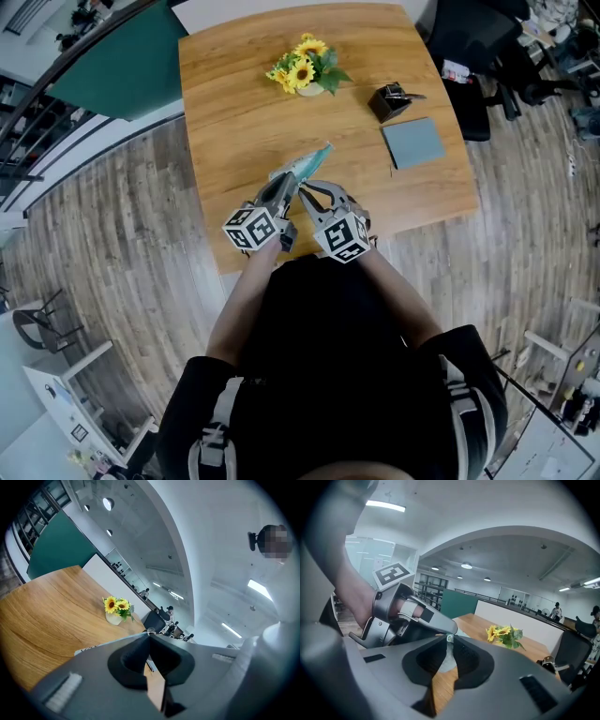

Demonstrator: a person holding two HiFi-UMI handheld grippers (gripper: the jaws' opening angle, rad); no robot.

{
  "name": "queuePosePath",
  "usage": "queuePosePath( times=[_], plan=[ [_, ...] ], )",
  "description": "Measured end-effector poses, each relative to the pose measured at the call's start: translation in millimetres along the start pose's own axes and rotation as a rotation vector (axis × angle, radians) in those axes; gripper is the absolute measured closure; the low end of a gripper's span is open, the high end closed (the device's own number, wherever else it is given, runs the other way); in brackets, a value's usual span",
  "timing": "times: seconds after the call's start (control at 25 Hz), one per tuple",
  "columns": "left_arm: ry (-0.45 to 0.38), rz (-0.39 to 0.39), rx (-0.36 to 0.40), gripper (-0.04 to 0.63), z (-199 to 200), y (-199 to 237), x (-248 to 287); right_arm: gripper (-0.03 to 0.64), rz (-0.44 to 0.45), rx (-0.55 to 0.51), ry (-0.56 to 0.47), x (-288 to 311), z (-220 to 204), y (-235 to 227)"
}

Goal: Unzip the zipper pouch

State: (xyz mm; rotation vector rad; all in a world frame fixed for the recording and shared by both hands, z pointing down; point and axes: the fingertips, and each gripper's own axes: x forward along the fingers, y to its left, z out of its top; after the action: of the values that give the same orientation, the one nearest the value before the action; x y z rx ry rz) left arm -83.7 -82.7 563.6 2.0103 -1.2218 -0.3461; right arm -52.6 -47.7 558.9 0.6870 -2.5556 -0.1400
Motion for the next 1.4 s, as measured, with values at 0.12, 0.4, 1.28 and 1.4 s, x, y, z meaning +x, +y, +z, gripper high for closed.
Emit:
queuePosePath(
  times=[0.12, 0.4, 1.28, 1.4],
  plan=[
    [-0.005, 0.003, -0.003, 0.594, -1.0, 0.1, -1.1, 0.575, -0.011, -0.003, -0.01, -3.1, 1.4, 0.3],
    [-0.006, -0.003, -0.009, 0.594, -3.2, -3.4, -2.6, 0.568, 0.008, -0.018, -0.011, -5.1, -0.3, 8.3],
    [0.008, -0.01, 0.011, 0.593, -6.1, -9.8, -4.7, 0.543, -0.086, -0.101, -0.023, -15.2, 4.0, 0.5],
    [0.005, -0.004, 0.017, 0.593, -6.0, -9.2, -5.8, 0.557, -0.082, -0.084, -0.026, -18.2, 2.3, -1.5]
  ],
)
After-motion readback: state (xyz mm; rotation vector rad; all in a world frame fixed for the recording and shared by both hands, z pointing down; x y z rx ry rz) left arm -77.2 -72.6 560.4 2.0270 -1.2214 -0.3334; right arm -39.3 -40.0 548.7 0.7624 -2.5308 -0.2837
